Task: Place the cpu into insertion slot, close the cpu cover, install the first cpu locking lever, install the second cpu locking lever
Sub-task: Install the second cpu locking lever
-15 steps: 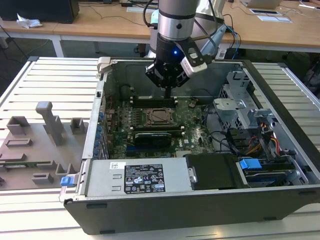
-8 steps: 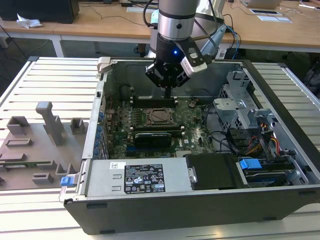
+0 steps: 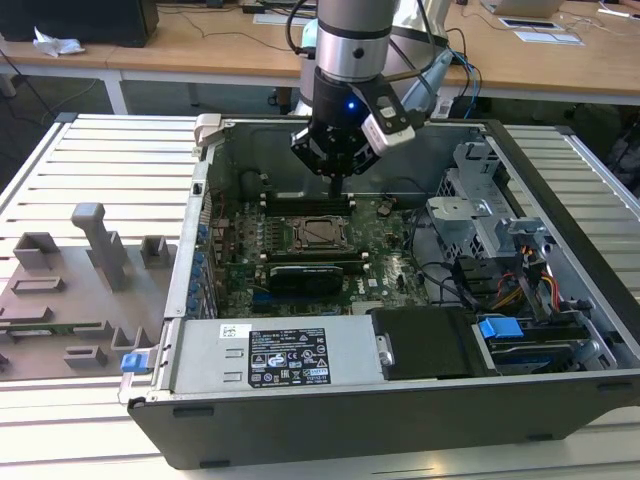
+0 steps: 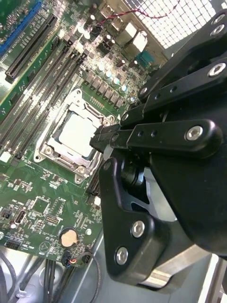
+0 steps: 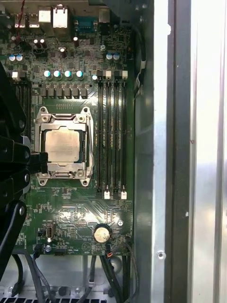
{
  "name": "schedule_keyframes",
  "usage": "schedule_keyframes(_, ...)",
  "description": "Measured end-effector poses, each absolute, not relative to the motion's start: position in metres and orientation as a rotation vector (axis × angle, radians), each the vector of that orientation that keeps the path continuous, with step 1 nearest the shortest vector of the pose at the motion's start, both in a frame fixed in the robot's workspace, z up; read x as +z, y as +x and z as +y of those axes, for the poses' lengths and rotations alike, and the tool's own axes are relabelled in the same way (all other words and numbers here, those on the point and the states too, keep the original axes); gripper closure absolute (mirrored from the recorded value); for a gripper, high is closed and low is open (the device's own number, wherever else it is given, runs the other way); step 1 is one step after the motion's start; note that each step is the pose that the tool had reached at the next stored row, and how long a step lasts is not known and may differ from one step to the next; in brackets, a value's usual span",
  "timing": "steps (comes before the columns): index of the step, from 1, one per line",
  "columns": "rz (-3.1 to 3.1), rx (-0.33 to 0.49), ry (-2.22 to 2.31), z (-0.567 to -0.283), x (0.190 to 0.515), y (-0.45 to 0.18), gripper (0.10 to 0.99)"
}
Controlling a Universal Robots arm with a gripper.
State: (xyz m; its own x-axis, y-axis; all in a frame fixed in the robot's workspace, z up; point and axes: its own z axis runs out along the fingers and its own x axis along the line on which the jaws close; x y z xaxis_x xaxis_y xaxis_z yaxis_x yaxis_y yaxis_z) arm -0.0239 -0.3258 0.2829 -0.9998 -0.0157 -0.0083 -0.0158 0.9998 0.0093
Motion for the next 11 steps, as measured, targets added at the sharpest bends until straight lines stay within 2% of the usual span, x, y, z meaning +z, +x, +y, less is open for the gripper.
schedule_keyframes(11,3.133,0.015,-0.025,-0.351,0.283,-0.024,0.98)
